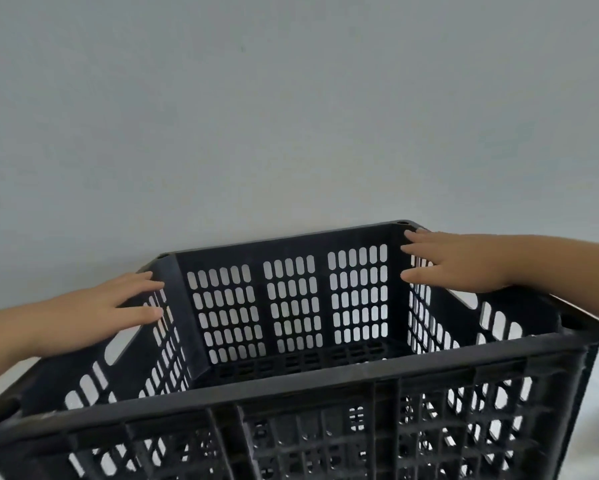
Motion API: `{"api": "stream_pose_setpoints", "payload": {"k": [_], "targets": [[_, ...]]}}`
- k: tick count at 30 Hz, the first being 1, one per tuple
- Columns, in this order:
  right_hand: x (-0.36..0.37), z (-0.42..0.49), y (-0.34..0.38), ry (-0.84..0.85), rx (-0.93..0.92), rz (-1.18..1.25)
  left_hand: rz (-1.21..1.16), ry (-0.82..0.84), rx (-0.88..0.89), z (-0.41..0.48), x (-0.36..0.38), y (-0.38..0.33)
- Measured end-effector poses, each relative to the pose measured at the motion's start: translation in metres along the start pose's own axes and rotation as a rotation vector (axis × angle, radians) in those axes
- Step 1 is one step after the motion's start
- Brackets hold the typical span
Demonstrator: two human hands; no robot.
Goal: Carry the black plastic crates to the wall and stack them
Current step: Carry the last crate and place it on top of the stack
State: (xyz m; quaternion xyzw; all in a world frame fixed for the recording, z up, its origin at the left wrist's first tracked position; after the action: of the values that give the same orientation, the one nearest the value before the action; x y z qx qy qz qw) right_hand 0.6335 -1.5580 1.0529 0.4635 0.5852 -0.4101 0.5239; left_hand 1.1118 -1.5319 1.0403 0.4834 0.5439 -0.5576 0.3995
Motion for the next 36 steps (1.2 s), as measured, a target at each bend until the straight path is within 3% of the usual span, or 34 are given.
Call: {"api": "stream_pose_setpoints", "payload": {"k": [11, 17, 19, 22, 28, 36], "targets": [[0.002, 0.000, -0.001, 0.047, 0.017, -0.035, 0.044, -0.001, 0.003, -0.003, 0.002, -0.011], [-0.006, -0.001, 0.006, 0.094, 0.012, -0.055, 0.229, 0.134, -0.053, -0.007, -0.003, -0.025], [-0.019, 0.008, 0.017, 0.038, -0.005, -0.050, 0.269, 0.154, -0.086, 0.000, -0.011, -0.032], [-0.044, 0.025, 0.049, -0.068, -0.090, -0.093, 0.294, 0.082, -0.041, 0.022, -0.029, -0.058], [-0.055, 0.076, 0.113, -0.121, -0.192, -0.133, 0.314, 0.054, 0.070, 0.071, -0.037, -0.143], [-0.024, 0.123, 0.130, -0.063, -0.121, -0.085, 0.400, 0.070, 0.072, 0.118, 0.003, -0.180]]}}
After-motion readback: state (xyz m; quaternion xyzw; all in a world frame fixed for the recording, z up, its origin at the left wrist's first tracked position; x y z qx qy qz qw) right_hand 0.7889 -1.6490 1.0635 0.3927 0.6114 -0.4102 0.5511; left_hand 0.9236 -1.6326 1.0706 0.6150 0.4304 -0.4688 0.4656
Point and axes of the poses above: each hand's wrist, its own z-axis towards the middle knuckle, its own x-axis out of the palm, y = z × x, the point moved 6 cm from there along z, towards the middle knuckle, and after that the axes turned 4 degrees about z, right-handed, at the moved point
